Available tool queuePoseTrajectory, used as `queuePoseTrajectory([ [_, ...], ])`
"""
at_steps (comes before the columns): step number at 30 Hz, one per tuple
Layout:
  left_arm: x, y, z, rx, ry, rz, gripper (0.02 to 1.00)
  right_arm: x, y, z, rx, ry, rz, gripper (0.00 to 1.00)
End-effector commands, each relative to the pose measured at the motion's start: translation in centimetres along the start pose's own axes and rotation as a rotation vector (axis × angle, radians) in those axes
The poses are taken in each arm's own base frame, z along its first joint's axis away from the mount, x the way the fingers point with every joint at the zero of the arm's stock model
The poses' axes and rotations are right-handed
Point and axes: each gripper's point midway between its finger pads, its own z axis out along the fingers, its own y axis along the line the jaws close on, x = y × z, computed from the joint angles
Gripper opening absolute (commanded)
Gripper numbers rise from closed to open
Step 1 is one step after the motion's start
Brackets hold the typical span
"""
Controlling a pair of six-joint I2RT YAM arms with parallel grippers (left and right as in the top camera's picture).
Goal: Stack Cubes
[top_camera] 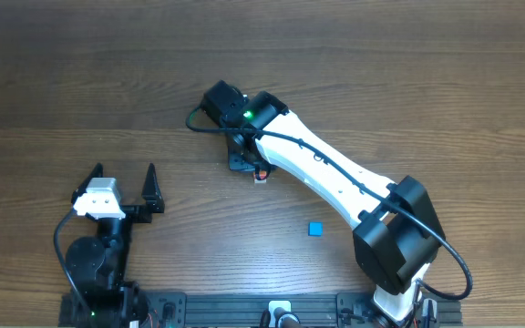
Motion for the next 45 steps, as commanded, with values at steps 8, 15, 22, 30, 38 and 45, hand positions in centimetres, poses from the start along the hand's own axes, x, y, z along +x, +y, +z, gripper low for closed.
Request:
queuePoseTrajectory([
  [8, 0.12, -0.05, -0.01, 0.005, 0.0, 0.011, 1.0, 0.41, 0.04, 1.79, 0.032, 0.026, 0.023, 0.012],
  [15, 0.12, -0.05, -0.01, 0.005, 0.0, 0.011, 0.998, 0.36, -0.12, 1.86, 0.036, 0.028, 0.026, 0.012],
  [22, 0.12, -0.05, -0.01, 0.005, 0.0, 0.011, 1.0, 0.11, -0.28, 1.91, 0.037, 0.023, 0.032, 0.009],
  [30, 0.12, -0.05, -0.01, 0.005, 0.0, 0.011, 1.0, -0.08, -0.35, 1.96, 0.038, 0.018, 0.034, 0.009],
  [38, 0.12, -0.05, -0.01, 0.005, 0.0, 0.011, 1.0, -0.27, -0.65, 2.04, 0.049, 0.013, 0.039, 0.012],
  [45, 0.13, -0.05, -0.01, 0.005, 0.001, 0.011, 1.0, -0.34, -0.82, 2.25, 0.053, 0.017, 0.043, 0.012],
])
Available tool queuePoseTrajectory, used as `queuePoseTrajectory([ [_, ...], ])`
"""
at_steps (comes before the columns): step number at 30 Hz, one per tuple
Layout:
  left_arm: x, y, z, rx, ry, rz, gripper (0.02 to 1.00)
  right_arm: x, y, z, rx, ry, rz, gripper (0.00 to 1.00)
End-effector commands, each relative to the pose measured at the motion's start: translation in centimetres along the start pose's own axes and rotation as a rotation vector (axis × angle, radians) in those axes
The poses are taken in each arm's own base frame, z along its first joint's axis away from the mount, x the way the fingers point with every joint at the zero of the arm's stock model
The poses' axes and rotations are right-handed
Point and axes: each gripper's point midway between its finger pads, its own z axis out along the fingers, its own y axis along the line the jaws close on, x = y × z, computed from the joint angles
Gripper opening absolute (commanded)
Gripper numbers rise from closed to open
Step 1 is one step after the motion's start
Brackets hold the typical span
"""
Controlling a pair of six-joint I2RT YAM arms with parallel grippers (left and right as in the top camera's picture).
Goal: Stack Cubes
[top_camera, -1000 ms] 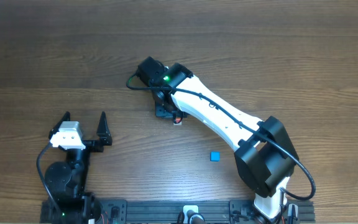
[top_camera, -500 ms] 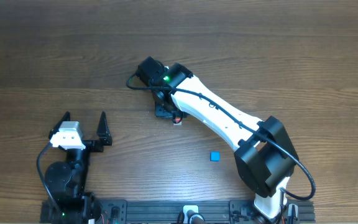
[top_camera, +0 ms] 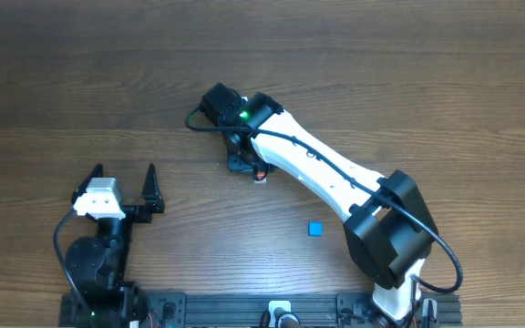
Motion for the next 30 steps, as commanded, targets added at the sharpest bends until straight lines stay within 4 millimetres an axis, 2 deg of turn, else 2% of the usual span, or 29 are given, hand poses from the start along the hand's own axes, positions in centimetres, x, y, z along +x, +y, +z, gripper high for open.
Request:
queuePoseTrajectory([
  [1, 0.1, 0.0, 0.0, 0.005, 0.0, 0.011, 1.0, -0.3, -0.7, 0.8, 0.032, -0.001, 0.014, 0.012],
  [10, 0.1, 0.0, 0.0, 0.005, 0.0, 0.011, 1.0, -0.3, -0.7, 0.8, 0.033, -0.001, 0.015, 0.012],
  [18, 0.1, 0.0, 0.0, 0.005, 0.0, 0.011, 1.0, -0.1, -0.9, 1.3, 0.042, 0.01, 0.014, 0.123],
  [21, 0.1, 0.0, 0.0, 0.005, 0.001, 0.011, 1.0, 0.0, -0.9, 1.5, 0.042, 0.011, 0.014, 0.207],
  [24, 0.1, 0.0, 0.0, 0.005, 0.0, 0.011, 1.0, 0.0, -0.9, 1.7, 0.04, 0.01, 0.014, 0.334],
  [30, 0.1, 0.0, 0.0, 0.005, 0.001, 0.011, 1.0, 0.1, -0.8, 1.8, 0.035, 0.014, 0.014, 0.68],
])
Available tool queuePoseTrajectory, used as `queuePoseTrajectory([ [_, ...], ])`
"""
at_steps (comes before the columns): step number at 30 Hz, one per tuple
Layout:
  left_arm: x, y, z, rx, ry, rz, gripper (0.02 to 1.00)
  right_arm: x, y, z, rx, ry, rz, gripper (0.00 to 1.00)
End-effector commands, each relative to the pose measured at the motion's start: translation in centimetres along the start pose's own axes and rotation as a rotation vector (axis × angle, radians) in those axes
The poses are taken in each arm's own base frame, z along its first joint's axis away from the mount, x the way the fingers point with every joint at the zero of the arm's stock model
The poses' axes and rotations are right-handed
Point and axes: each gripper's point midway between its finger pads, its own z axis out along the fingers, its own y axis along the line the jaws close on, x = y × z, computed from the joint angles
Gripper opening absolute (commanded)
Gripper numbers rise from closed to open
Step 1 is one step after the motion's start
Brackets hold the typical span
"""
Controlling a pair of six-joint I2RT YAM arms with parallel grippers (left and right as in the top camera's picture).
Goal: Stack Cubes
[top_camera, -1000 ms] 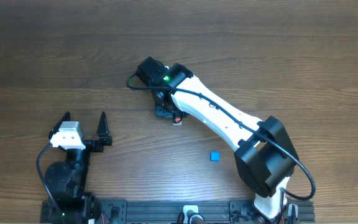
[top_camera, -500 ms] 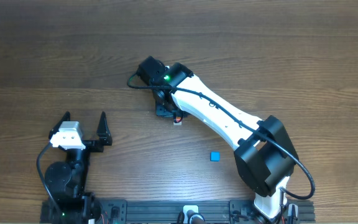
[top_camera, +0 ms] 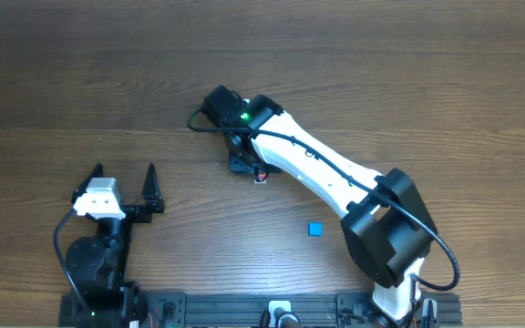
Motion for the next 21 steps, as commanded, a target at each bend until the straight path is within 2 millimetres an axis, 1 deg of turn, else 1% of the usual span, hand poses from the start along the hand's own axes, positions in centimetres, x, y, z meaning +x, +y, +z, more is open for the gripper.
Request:
queuePoseTrajectory([
  [1, 0.1, 0.0, 0.0, 0.005, 0.0, 0.011, 1.0, -0.1, -0.5, 0.8, 0.026, 0.005, 0.008, 0.761],
  [3, 0.1, 0.0, 0.0, 0.005, 0.0, 0.011, 1.0, -0.1, -0.5, 0.8, 0.026, 0.005, 0.009, 0.993],
  [9, 0.1, 0.0, 0.0, 0.005, 0.0, 0.011, 1.0, -0.1, -0.5, 0.7, 0.024, 0.003, 0.009, 0.993],
  [13, 0.1, 0.0, 0.0, 0.005, 0.0, 0.011, 1.0, 0.4, -0.7, -1.8, -0.003, -0.016, 0.003, 0.993],
  [14, 0.1, 0.0, 0.0, 0.005, 0.0, 0.011, 1.0, 0.8, -0.7, -3.7, -0.025, -0.04, -0.027, 0.993],
  [16, 0.1, 0.0, 0.0, 0.005, 0.0, 0.011, 1.0, 1.6, -0.6, -5.5, -0.043, -0.059, -0.06, 0.993],
  [17, 0.1, 0.0, 0.0, 0.005, 0.0, 0.011, 1.0, 2.6, -1.0, -6.9, -0.043, -0.067, -0.079, 0.993],
  [19, 0.1, 0.0, 0.0, 0.005, 0.0, 0.011, 1.0, 4.2, -2.0, -8.2, -0.027, -0.058, -0.097, 0.993],
  [20, 0.1, 0.0, 0.0, 0.005, 0.0, 0.011, 1.0, 5.8, -3.1, -8.6, -0.003, -0.038, -0.095, 0.993],
  [21, 0.1, 0.0, 0.0, 0.005, 0.0, 0.011, 0.998, 6.6, -3.7, -8.4, 0.006, -0.027, -0.092, 0.993],
])
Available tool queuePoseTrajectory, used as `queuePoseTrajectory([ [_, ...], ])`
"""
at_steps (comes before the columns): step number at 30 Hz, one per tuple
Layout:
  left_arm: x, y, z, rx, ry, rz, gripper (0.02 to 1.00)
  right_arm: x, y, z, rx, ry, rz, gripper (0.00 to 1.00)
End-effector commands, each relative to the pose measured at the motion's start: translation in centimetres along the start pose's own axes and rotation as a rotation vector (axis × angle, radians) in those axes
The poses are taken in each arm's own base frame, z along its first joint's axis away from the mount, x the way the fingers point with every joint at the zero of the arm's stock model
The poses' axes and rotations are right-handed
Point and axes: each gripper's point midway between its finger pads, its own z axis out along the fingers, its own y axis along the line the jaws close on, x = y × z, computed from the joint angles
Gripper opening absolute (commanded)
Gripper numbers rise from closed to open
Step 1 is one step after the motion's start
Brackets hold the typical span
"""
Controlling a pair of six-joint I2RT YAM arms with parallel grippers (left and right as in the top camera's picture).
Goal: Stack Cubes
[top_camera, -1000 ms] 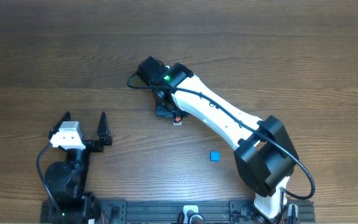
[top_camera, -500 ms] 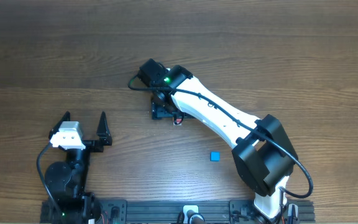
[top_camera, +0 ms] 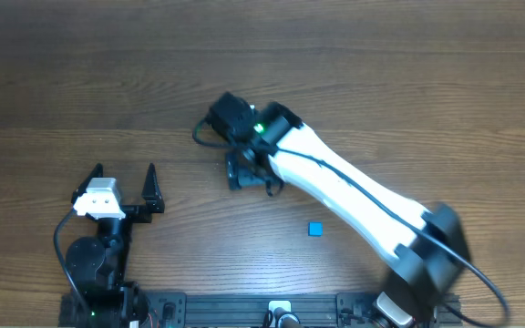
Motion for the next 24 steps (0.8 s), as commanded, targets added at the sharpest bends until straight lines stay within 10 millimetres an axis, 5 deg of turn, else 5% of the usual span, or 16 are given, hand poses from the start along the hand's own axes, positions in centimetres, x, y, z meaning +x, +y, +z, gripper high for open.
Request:
queuePoseTrajectory([
  [1, 0.1, 0.0, 0.0, 0.005, 0.0, 0.012, 0.998, 3.9, -2.3, -1.8, 0.028, -0.001, -0.015, 0.991],
  [8, 0.1, 0.0, 0.0, 0.005, 0.0, 0.011, 1.0, 8.9, -5.5, 2.0, 0.024, 0.057, 0.026, 0.993],
  [12, 0.1, 0.0, 0.0, 0.005, 0.0, 0.011, 1.0, 11.4, -7.6, 6.4, -0.02, 0.083, 0.086, 0.991],
  [17, 0.1, 0.0, 0.0, 0.005, 0.0, 0.011, 1.0, 12.1, -9.0, 9.2, -0.013, 0.098, 0.13, 0.993],
  [24, 0.1, 0.0, 0.0, 0.005, 0.0, 0.011, 1.0, 11.6, -8.6, 10.6, -0.064, 0.063, 0.119, 0.991],
])
